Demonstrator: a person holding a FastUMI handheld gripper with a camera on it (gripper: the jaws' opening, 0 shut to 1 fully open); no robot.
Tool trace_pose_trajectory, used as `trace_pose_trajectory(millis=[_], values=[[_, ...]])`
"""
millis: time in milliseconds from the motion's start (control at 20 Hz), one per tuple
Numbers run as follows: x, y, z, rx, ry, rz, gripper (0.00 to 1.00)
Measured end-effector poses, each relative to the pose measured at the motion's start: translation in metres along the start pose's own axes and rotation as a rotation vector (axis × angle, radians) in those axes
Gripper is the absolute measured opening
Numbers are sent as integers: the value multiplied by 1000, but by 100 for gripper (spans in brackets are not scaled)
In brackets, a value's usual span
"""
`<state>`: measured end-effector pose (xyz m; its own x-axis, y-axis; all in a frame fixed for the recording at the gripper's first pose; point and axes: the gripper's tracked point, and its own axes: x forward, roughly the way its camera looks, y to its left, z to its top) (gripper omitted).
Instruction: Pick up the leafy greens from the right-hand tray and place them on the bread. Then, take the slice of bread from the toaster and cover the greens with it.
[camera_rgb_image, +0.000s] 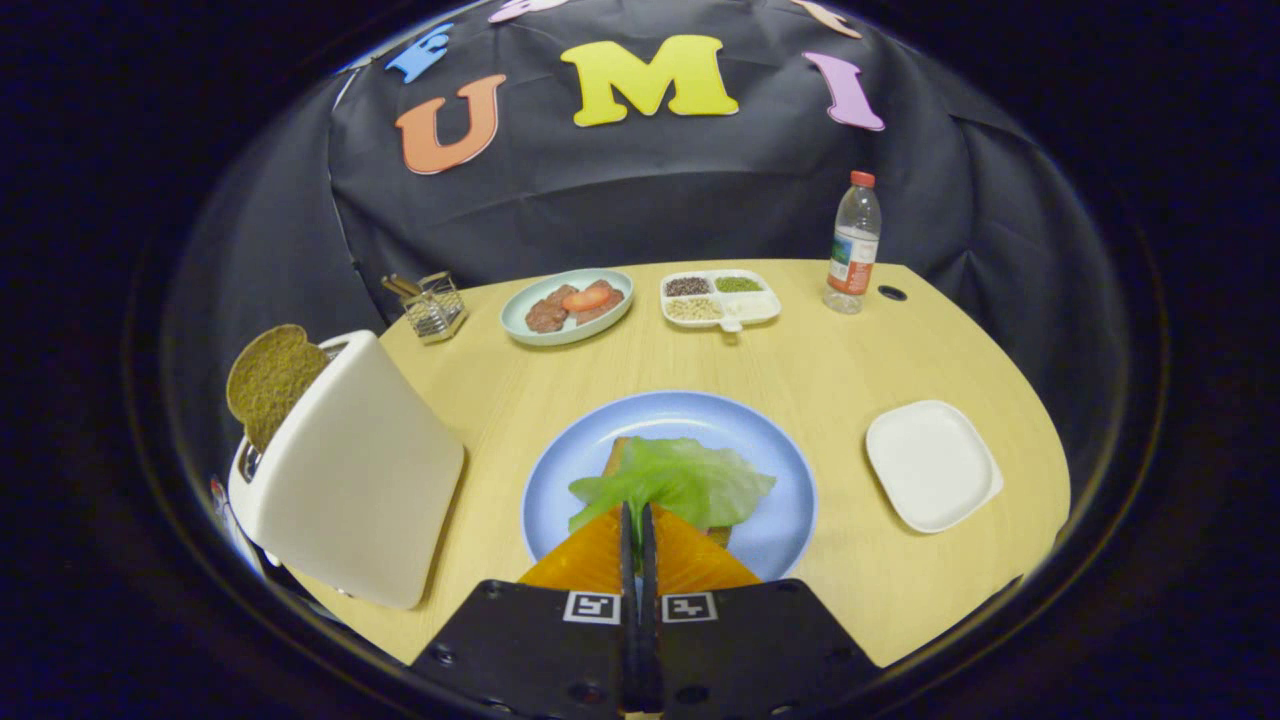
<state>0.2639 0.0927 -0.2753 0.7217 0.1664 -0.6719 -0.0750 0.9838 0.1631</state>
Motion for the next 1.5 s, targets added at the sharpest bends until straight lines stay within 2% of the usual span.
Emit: trace_pose_trajectory(millis=[150, 200, 250, 400, 700, 850, 1000, 1100, 1250, 1500], values=[[6, -1, -5, 3, 6, -5, 3], [7, -1, -7, 7, 13, 1, 12], [10, -2, -9, 12, 18, 0, 15], [8, -4, -10, 30, 15, 7, 45], [-7, -8, -9, 31, 0, 2, 65], [-34, -2, 3, 16, -48, 9, 77], [-65, 9, 19, 3, -88, 1, 93], [-85, 22, 30, -15, -110, -3, 97], [-117, 45, 52, -40, -148, -11, 97], [-156, 98, 81, -82, -189, 23, 97]])
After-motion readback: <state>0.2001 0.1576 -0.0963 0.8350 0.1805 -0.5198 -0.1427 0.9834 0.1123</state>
